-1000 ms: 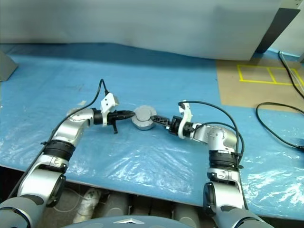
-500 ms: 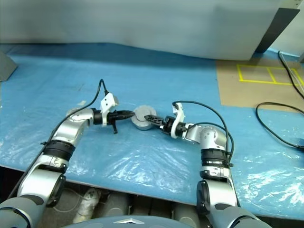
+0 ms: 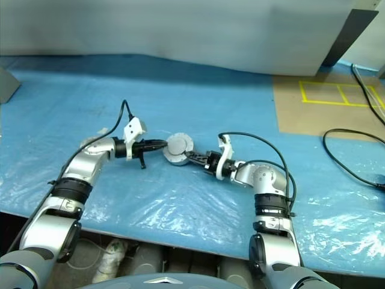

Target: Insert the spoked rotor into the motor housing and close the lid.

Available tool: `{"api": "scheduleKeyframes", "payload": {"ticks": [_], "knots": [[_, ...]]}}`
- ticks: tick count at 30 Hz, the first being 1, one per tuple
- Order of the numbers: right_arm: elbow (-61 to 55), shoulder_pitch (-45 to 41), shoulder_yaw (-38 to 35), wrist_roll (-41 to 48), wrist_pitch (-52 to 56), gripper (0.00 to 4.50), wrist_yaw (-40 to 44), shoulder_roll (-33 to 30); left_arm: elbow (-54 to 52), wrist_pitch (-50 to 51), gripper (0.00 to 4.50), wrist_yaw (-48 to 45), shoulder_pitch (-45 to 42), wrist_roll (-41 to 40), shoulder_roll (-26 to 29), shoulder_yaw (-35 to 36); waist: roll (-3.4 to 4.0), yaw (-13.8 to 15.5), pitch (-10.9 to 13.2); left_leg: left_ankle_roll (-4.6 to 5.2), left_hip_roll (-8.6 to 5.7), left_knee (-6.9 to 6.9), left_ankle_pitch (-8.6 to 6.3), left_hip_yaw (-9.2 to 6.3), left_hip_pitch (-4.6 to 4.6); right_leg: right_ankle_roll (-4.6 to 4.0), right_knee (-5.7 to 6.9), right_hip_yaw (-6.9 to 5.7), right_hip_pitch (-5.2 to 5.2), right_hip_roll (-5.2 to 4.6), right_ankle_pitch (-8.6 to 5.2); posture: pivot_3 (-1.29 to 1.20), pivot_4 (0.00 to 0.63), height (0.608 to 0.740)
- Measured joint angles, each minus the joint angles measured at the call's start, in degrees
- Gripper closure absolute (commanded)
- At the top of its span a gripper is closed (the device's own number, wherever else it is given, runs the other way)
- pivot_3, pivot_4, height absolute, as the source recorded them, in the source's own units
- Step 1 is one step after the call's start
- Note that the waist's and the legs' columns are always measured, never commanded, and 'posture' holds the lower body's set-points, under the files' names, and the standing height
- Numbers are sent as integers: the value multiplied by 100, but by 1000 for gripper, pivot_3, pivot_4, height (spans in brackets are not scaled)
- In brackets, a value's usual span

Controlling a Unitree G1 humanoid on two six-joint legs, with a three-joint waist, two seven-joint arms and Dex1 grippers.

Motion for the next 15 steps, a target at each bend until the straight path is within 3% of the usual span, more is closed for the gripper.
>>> {"api": "scheduleKeyframes", "payload": {"ticks": [5, 9, 15], "knots": [[3, -26, -76, 52, -27, 3363, -109, 119, -526, 1245, 4500, -229, -114, -897, 21, 433, -6, -7, 4, -1, 2, 5, 1, 1, -35, 1, 15, -2, -41, 3, 3, 0, 150, 740], [4, -30, -263, 246, 104, 3363, -254, 190, -1530, 2321, 4500, -596, -293, -1774, 515, 807, -4, -34, 4, -7, 1, 1, -2, 2, -43, 5, 20, -1, -57, 6, 5, 0, 150, 740], [-180, -5, -786, 743, 475, 3363, -512, 236, -1567, 2895, 4500, -515, 228, -1952, 855, 1016, 1, 14, 11, -10, 3, -3, -4, -1, -64, 10, 6, -13, -64, 6, 8, 0, 150, 740]]}}
